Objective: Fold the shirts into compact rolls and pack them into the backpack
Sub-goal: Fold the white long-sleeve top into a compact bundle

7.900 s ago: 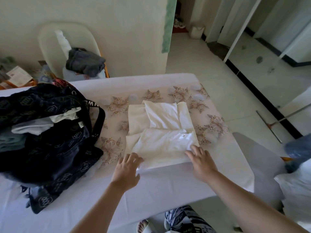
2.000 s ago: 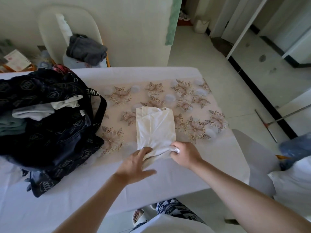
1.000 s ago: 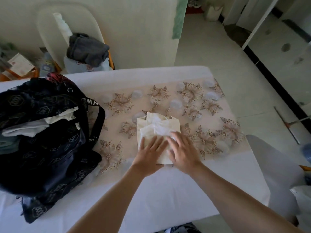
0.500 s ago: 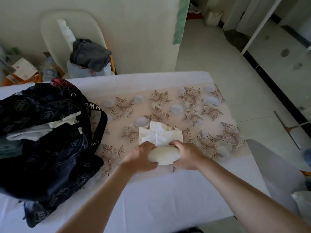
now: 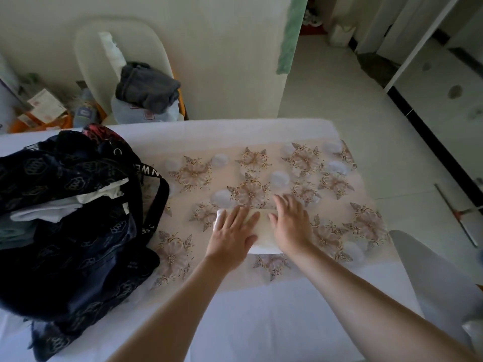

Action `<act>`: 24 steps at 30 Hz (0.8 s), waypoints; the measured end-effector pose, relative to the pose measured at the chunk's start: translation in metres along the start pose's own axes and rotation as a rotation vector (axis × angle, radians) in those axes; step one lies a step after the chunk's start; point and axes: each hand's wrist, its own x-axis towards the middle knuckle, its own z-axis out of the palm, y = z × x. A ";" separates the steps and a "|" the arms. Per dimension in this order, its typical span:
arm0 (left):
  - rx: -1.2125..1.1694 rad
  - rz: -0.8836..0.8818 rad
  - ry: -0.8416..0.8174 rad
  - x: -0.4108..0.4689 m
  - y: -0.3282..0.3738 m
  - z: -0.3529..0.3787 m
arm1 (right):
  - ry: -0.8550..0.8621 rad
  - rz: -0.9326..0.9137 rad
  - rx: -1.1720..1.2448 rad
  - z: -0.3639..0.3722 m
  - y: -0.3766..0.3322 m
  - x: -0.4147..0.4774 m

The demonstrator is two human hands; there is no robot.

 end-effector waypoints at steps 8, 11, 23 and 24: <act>-0.112 -0.087 -0.176 0.021 -0.014 0.015 | -0.415 -0.134 0.084 0.032 0.014 0.005; -0.273 -0.248 -0.126 0.026 -0.011 0.011 | -0.435 -0.136 0.073 0.032 0.014 0.013; -0.718 -1.019 -0.232 0.045 -0.013 -0.029 | -0.349 -0.390 -0.121 0.027 -0.010 0.005; -0.754 -1.018 -0.254 0.046 -0.016 -0.031 | -0.351 -0.367 -0.112 0.028 -0.008 0.000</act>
